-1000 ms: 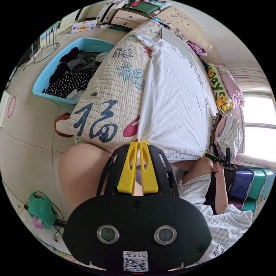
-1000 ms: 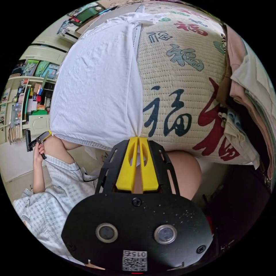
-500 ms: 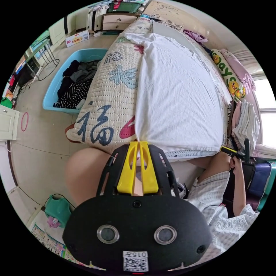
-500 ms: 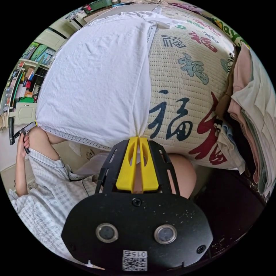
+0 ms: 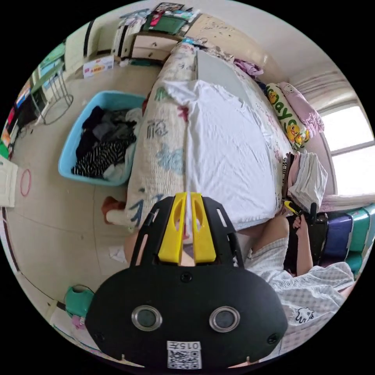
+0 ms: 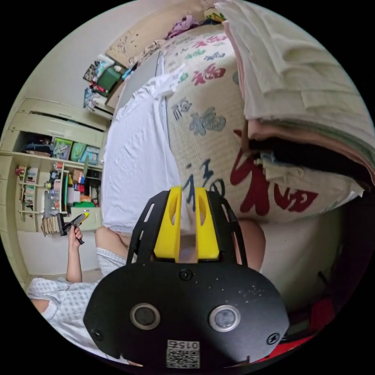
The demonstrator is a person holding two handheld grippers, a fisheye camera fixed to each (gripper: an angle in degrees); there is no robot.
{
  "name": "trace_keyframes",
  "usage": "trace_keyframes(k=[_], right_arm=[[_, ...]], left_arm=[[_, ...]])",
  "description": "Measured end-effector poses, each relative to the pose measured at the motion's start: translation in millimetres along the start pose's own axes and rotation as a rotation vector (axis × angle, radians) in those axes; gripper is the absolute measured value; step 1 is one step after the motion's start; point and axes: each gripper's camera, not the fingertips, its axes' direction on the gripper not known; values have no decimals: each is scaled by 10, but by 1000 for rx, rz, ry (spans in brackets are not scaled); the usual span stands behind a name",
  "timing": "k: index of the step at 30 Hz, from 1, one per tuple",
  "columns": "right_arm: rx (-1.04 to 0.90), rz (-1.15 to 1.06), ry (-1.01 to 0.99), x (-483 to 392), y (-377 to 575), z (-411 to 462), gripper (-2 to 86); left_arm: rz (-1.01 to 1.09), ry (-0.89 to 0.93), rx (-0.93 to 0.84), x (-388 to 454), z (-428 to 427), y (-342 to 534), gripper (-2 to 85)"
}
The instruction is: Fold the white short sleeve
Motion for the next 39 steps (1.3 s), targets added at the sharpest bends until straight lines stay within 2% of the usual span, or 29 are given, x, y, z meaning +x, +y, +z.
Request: trace_keyframes(k=[3, 5, 8, 10, 12, 16, 20, 26, 32, 36, 39], right_arm=[[74, -21, -30, -126, -567, 372, 64], [90, -34, -36, -192, -995, 677, 66], [153, 41, -105, -108, -1612, 1195, 79], [217, 173, -242, 82, -1811, 1529, 83], [247, 259, -293, 166, -1811, 1675, 85], [196, 379, -265, 282, -1787, 1846, 86], [119, 421, -277, 377, -1964, 1944, 84], [0, 400, -245, 446, -2435, 2115, 66], [-77, 365, -238, 533, -2790, 2117, 23], [-70, 344, -211, 513, -2943, 2022, 8], [-50, 335, -193, 446, -3037, 1864, 5]], left_arm=[[207, 35, 47, 702, 240, -934, 0], [366, 128, 39, 1348, 636, -1761, 0], [477, 229, -26, 2181, 1253, -2713, 3], [516, 261, -47, 2692, 1610, -3129, 8], [530, 250, -88, 3188, 1948, -3433, 17], [526, 245, -223, 4146, 2597, -3892, 49], [492, 163, -307, 4846, 3106, -4332, 71], [390, 104, -370, 5544, 3979, -4935, 75], [305, -7, -442, 5768, 4711, -5101, 52], [249, 29, -441, 5683, 4781, -5170, 18], [253, 125, -409, 5586, 4680, -5193, 2]])
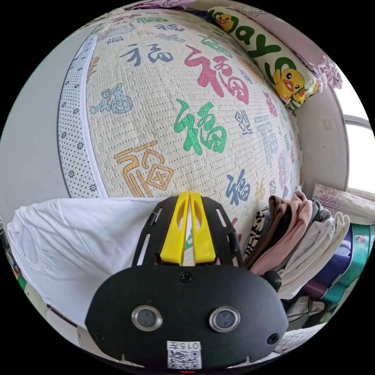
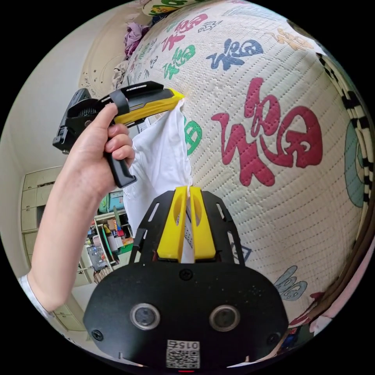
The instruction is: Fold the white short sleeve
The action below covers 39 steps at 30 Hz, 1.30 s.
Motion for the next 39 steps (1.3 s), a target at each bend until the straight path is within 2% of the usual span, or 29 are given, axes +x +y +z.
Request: trace_keyframes(k=[5, 8, 10, 13, 17, 25, 28, 33, 39], right_arm=[[5, -245, 55, -608, -49, -330, 3], [-19, -440, 129, -1082, 7, -464, 3], [-30, -503, 200, -1251, 25, -485, 3], [-83, -396, 240, -1055, -129, -430, 3], [-80, -303, 223, -860, -312, -508, 2], [-79, -221, 176, -783, -718, -824, 2], [-91, -215, 161, -768, -845, -945, 2], [-92, -232, 155, -823, -994, -1184, 2], [-42, -388, 159, -1250, -1098, -1648, 3]], left_arm=[[-21, 186, 286, -492, -952, 781, -4], [-109, 139, 413, -966, -1434, 1446, -5], [-168, 116, 403, -1211, -1506, 1707, -5], [-156, 165, 316, -1315, -1352, 1697, 0], [4, 162, 185, -812, -864, 1097, 43], [40, -16, -19, -113, 293, 268, 77], [33, -111, 4, -115, 397, 295, 46], [-24, -12, 88, -374, 221, 484, 7], [-155, 155, 412, -1091, -907, 1355, -3]])
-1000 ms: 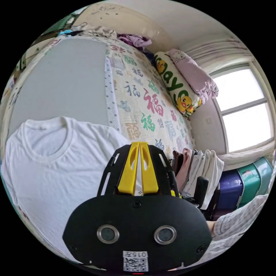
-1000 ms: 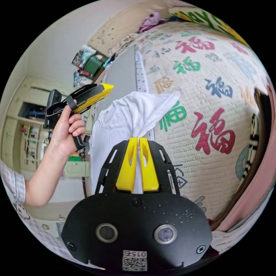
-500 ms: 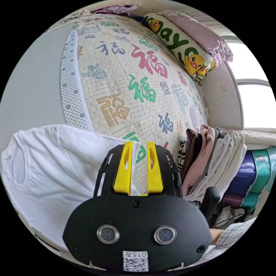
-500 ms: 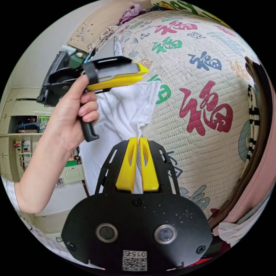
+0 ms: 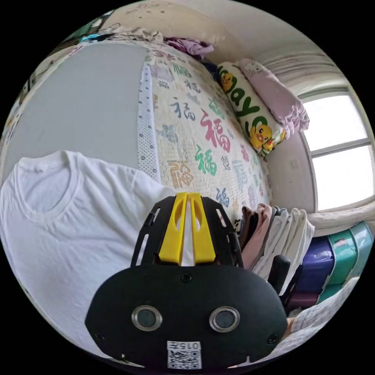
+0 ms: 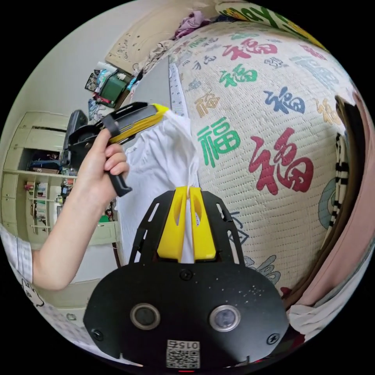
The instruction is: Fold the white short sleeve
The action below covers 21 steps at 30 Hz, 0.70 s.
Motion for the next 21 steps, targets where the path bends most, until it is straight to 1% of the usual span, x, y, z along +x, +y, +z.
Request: trace_keyframes(k=[2, 5, 9, 11, 12, 14, 15, 18, 21], right_arm=[[-8, -77, -6, -165, -71, -89, 4], [-58, -202, -13, -451, -161, -105, 5], [-195, -294, -1, -677, -211, 101, 11], [-269, -312, 35, -678, -190, 199, 17], [-315, -310, 50, -648, -180, 212, 25], [-354, -333, 9, -595, -172, 90, 35], [-350, -343, 0, -545, -189, -58, 35], [-270, -371, 59, -407, -328, -499, 40], [-239, -412, 125, -341, -539, -694, 50]], left_arm=[[-72, -24, 70, -389, -557, 273, -4], [-169, -84, 65, -913, -918, 670, -4], [-263, -141, 25, -1413, -1012, 1094, -4], [-301, -145, -58, -1671, -930, 1285, -3], [-307, -144, -79, -1720, -917, 1314, -2], [-305, -143, -120, -1836, -969, 1338, 2], [-295, -145, -114, -1844, -1006, 1323, 5], [-226, -143, -64, -1810, -1150, 1106, 19], [-163, -113, -38, -1763, -1030, 709, 46]])
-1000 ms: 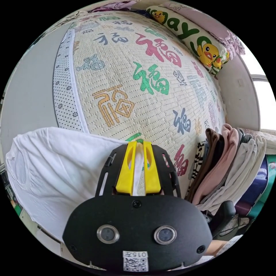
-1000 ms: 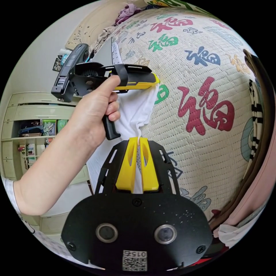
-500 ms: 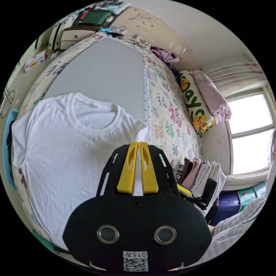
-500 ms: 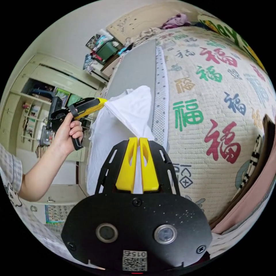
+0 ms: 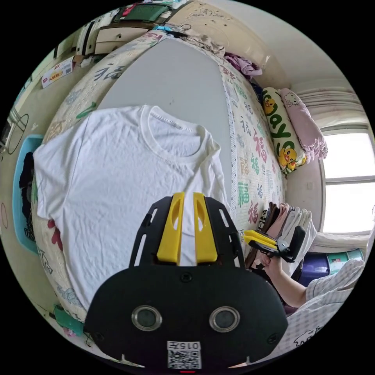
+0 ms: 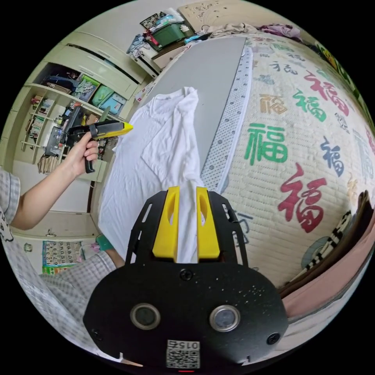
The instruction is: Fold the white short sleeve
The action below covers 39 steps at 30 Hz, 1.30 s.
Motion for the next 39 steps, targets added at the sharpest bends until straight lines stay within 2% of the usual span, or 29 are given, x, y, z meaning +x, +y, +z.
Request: trace_keyframes(k=[3, 6, 8, 11, 16, 23, 26, 28, 30, 33, 36, 39], right_arm=[[-46, -128, 25, -75, -165, -16, 70], [-115, -218, 66, -181, -235, 20, 46], [-110, -201, 65, -143, -226, -44, 25], [-48, -94, 31, 61, -130, -331, 5], [-26, 86, 41, 493, 204, -729, -2], [-56, 135, 34, 506, 451, -992, 6], [-22, 170, 8, 531, 606, -1284, 44], [-5, 157, 90, 438, 723, -1586, 74], [8, 117, 86, 285, 788, -1789, 86], [-17, -14, -12, -110, 818, -1935, 83], [-84, -107, 42, -486, 812, -1883, 81], [-90, -128, 108, -682, 834, -1922, 75]], left_arm=[[29, 15, -2, 126, 300, -418, 65], [70, 34, -70, 269, 665, -747, 70], [115, -4, -145, 396, 922, -914, 44], [165, -9, -149, 536, 1041, -1050, 5], [194, -17, -146, 683, 1180, -1258, -4], [136, -14, -158, 637, 1380, -1389, 5], [116, 11, -120, 550, 1165, -1320, 19], [106, -35, -87, 488, 946, -1188, 30], [102, -74, -87, 419, 773, -991, 41], [87, -82, -170, 287, 715, -561, 53], [54, -124, -223, 147, 780, -190, 57], [1, -72, -212, -9, 833, -60, 46]])
